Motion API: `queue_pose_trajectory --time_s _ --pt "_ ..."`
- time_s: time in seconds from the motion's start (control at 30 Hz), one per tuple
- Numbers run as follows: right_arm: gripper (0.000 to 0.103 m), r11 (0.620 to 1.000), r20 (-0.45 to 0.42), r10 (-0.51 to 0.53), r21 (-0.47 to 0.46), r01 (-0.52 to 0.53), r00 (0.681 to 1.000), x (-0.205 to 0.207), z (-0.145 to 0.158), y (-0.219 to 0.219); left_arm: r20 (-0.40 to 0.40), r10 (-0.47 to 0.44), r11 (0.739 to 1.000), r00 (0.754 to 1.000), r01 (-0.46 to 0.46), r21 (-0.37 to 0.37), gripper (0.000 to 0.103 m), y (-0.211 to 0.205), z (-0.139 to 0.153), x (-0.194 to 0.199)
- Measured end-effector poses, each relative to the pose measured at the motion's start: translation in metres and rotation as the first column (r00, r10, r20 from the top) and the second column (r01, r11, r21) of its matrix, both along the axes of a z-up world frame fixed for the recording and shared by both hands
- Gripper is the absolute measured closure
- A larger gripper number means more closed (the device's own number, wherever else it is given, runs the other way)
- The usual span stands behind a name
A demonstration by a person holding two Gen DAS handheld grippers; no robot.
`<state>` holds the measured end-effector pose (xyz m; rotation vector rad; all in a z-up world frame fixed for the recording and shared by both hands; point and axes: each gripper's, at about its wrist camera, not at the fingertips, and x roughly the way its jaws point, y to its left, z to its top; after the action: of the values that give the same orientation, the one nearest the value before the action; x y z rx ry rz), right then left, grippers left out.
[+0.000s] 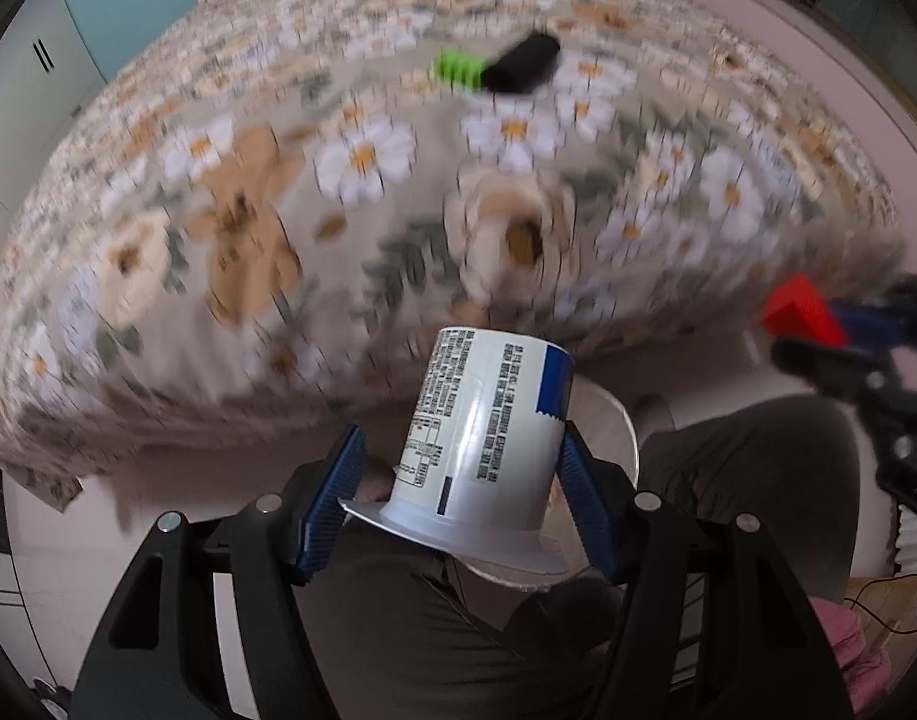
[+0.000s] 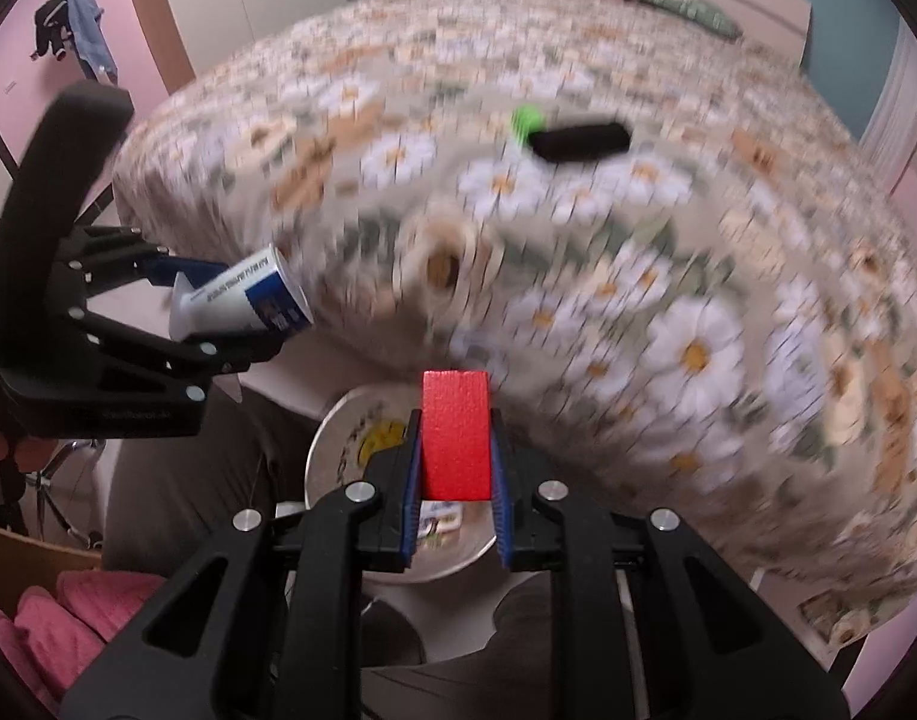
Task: Collect trash
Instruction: 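Carry the yogurt cup and red block over the trash bin with both tools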
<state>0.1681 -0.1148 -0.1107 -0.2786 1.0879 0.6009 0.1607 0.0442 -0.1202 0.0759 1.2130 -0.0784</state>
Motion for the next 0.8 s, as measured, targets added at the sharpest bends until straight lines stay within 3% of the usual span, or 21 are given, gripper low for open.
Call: queue_pose_trajectory --time_s 0.43,0.63,0.8 --pt "0.082 0.998 -0.199 -0.024 -0.057 0.012 0.980 0.001 -0.114 0.016 -0.173 0.036 0.998 0.984 -0.043 -0.037 0.037 -0.002 -0.106 -0.001" --pt "0.082 0.995 -0.260 -0.053 -0.098 0.028 0.964 0.005 -0.164 0.019 -0.240 0.067 0.994 0.968 -0.087 -0.073 0.036 0.001 -0.144 0.004" --pt "0.082 0.992 -0.320 -0.073 -0.124 0.034 0.945 0.007 -0.203 0.023 -0.262 0.086 0.993 0.961 -0.103 -0.051 0.036 0.000 -0.171 0.007"
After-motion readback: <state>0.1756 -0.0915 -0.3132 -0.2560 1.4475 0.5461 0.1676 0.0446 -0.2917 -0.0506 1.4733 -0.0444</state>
